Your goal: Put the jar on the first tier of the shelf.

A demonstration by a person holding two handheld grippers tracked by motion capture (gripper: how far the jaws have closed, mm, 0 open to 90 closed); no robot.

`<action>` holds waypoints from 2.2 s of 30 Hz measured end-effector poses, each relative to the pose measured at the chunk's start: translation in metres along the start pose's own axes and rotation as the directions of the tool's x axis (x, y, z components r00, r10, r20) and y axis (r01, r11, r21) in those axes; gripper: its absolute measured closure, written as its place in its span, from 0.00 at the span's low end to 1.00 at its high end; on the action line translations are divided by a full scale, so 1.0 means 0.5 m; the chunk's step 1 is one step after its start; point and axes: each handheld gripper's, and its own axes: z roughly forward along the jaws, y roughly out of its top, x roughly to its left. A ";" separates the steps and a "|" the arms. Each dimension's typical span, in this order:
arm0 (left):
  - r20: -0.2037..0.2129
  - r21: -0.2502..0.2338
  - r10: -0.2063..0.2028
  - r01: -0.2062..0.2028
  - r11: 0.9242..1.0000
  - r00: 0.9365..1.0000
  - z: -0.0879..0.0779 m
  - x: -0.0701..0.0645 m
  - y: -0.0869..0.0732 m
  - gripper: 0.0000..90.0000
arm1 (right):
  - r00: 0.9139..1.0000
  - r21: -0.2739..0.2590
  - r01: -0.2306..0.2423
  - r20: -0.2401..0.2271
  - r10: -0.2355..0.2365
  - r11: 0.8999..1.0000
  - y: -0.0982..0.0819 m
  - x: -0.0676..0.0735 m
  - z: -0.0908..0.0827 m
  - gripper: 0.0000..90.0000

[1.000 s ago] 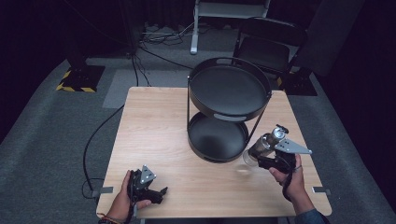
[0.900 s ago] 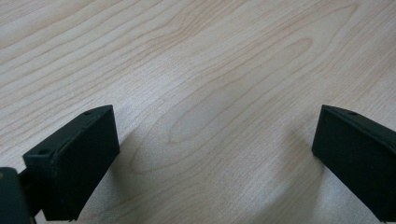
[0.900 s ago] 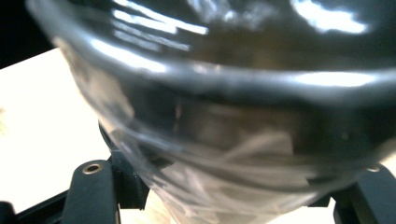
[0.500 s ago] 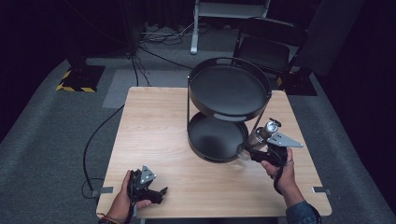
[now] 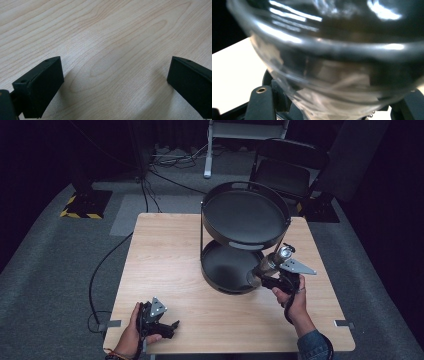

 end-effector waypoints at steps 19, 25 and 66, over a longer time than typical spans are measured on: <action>0.000 -0.001 0.000 0.000 1.000 1.000 0.000 0.000 0.000 0.00 | 0.999 -0.022 -0.042 0.013 0.042 0.999 -0.008 -0.001 0.037 0.38; 0.000 -0.001 0.000 0.000 1.000 1.000 0.000 0.000 0.000 0.00 | 0.999 0.008 -0.029 0.016 0.029 1.000 -0.018 0.001 0.054 0.38; 0.001 0.000 0.004 -0.004 1.000 1.000 -0.001 -0.001 0.000 0.00 | 0.999 0.121 0.049 0.016 -0.051 0.991 -0.041 0.013 0.102 0.38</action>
